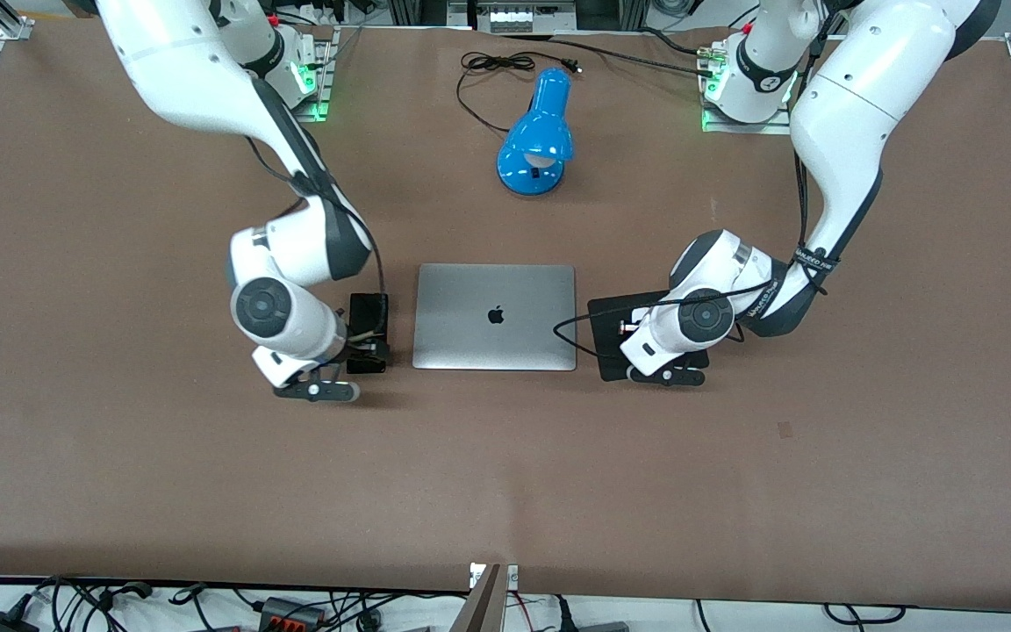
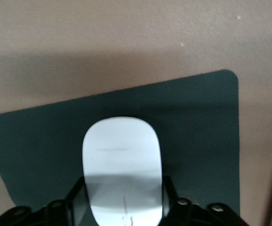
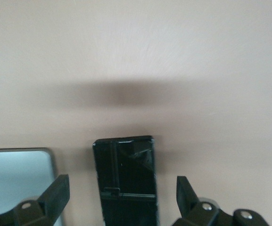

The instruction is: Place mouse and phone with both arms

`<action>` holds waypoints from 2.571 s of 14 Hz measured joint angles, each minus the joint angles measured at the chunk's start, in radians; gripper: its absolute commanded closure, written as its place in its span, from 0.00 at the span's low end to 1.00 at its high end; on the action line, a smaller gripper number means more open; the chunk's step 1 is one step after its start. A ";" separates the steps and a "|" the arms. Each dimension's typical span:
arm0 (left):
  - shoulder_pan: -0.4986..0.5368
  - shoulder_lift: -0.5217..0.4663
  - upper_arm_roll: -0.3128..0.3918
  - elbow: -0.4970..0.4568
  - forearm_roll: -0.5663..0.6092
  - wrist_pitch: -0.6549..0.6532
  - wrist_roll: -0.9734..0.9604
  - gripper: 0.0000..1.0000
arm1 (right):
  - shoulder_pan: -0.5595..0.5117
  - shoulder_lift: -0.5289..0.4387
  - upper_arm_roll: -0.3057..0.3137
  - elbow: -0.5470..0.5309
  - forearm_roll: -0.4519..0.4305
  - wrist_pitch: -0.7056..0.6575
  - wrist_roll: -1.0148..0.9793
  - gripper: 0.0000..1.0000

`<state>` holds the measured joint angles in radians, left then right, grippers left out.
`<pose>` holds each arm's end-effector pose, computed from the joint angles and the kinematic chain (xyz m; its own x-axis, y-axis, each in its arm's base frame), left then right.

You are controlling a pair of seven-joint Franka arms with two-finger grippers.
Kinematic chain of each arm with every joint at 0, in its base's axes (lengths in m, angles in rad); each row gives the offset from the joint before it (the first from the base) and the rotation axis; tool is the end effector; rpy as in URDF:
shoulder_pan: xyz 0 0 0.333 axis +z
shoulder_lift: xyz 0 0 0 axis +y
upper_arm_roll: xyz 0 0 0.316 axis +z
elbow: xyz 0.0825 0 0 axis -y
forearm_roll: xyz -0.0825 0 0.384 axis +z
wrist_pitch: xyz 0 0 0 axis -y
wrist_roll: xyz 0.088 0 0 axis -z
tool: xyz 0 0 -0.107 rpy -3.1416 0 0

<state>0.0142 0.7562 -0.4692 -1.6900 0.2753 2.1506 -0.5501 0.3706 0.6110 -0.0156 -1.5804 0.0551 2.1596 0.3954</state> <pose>0.6006 -0.2529 0.1783 0.9738 -0.0027 -0.2275 -0.0019 -1.0000 0.0036 0.6493 0.2446 0.2786 0.9967 -0.0685 -0.0435 -0.0694 -0.9974 -0.0207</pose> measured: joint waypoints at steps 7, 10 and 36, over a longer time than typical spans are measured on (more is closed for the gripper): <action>0.095 -0.118 0.001 0.286 0.004 -0.410 0.056 0.00 | -0.204 -0.255 -0.009 0.099 -0.002 -0.319 -0.155 0.00; 0.203 -0.259 -0.001 0.302 0.001 -0.450 0.151 0.00 | -0.307 -0.257 -0.010 0.192 -0.001 -0.443 -0.248 0.00; 0.016 -0.701 0.286 0.059 -0.238 -0.474 0.290 0.00 | -0.397 -0.589 -0.003 -0.091 -0.061 -0.427 -0.466 0.00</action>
<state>0.0307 0.0550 -0.1830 -1.6310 0.0378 1.6763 -0.2601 -0.0268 0.0221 -0.0189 -1.6710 -0.0060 1.7325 -0.0703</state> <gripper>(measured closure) 0.000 0.000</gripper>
